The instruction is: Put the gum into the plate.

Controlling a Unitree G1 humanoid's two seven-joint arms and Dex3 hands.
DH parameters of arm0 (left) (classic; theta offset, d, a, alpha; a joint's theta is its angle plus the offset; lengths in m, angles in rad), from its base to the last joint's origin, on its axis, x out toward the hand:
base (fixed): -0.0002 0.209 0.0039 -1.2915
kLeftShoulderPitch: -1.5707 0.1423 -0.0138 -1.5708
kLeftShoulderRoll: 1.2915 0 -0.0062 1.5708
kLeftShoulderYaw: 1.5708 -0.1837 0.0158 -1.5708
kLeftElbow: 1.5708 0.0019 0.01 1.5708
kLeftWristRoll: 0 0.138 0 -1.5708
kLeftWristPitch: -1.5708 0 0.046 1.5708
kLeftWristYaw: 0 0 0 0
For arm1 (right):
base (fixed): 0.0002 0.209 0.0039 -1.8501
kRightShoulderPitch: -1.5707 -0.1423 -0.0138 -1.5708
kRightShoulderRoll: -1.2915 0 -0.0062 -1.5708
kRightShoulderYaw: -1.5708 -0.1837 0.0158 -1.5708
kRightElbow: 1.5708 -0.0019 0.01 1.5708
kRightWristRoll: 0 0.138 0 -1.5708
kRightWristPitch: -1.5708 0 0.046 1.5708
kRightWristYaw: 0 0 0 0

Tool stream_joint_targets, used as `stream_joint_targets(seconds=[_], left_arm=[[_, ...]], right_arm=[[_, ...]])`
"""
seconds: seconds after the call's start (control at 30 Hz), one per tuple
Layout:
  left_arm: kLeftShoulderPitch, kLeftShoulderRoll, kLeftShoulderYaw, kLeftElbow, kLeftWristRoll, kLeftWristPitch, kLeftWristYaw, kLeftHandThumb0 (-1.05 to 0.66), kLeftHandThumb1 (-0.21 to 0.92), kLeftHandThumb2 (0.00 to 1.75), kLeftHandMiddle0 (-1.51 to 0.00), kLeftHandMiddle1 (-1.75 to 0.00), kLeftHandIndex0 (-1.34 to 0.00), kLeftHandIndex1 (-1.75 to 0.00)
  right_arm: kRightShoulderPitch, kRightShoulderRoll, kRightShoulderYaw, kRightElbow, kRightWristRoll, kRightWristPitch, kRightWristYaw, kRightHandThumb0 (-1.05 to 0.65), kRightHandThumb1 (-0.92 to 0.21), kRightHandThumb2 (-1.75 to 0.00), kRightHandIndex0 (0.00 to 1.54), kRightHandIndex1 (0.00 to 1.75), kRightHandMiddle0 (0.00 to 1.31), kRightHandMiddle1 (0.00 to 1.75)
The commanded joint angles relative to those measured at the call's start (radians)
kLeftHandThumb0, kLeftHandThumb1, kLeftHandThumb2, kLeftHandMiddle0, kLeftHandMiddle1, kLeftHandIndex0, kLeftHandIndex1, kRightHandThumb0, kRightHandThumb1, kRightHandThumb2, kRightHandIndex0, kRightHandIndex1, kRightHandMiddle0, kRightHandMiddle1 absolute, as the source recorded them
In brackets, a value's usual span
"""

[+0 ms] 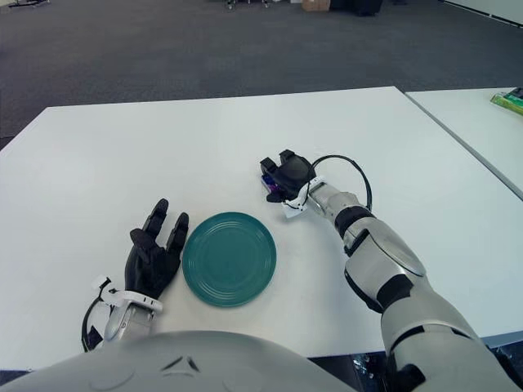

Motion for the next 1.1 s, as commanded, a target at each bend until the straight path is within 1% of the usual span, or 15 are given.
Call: stream_joint_targets(seconds=[0.0,0.17,0.37,0.53,0.83,0.97,1.07], left_arm=[[0.006,-0.056,0.015,0.028,-0.007,0.014,0.03,-1.05,0.92,0.96,-0.03,0.0,0.0,-0.1],[0.007,-0.055,0.017,0.03,-0.008,0.005,0.027,-1.05,0.92,0.95,-0.03,0.0,0.0,-0.1],[0.006,-0.057,0.018,0.038,-0.007,-0.006,0.024,-1.05,0.92,0.95,-0.03,0.0,0.0,-0.09],[0.006,-0.059,0.018,0.042,-0.01,-0.015,0.024,-1.05,0.92,0.95,-0.03,0.0,0.0,-0.09],[0.012,-0.063,0.011,0.047,-0.006,-0.031,0.029,-1.05,0.92,0.94,-0.03,0.0,0.0,-0.09],[0.013,-0.061,0.014,0.051,-0.005,-0.041,0.026,-1.05,0.92,0.94,-0.03,0.0,0.0,-0.09],[0.013,-0.055,0.019,0.056,-0.007,-0.049,0.019,-1.05,0.92,0.94,-0.02,0.0,0.0,-0.09]], right_arm=[[0.102,-0.002,0.054,0.09,-0.056,0.036,0.035,-0.54,-0.92,-0.71,0.97,1.74,0.63,1.75],[0.107,0.007,0.05,0.106,-0.046,0.085,-0.001,-0.51,-0.92,-0.72,1.03,1.75,0.68,1.75],[0.118,0.021,0.033,0.126,-0.023,0.141,-0.012,-0.48,-0.92,-0.74,1.02,1.75,0.68,1.75],[0.122,0.04,0.026,0.132,-0.015,0.162,-0.018,-0.47,-0.92,-0.75,1.02,1.75,0.67,1.75],[0.123,0.053,0.021,0.13,-0.011,0.15,-0.067,-0.45,-0.92,-0.77,1.02,1.75,0.65,1.75],[0.105,0.058,0.014,0.121,-0.004,0.131,-0.074,-0.45,-0.92,-0.76,0.99,1.75,0.63,1.75],[0.059,0.056,-0.005,0.097,0.015,0.091,-0.059,-0.45,-0.92,-0.75,0.98,1.75,0.63,1.75]])
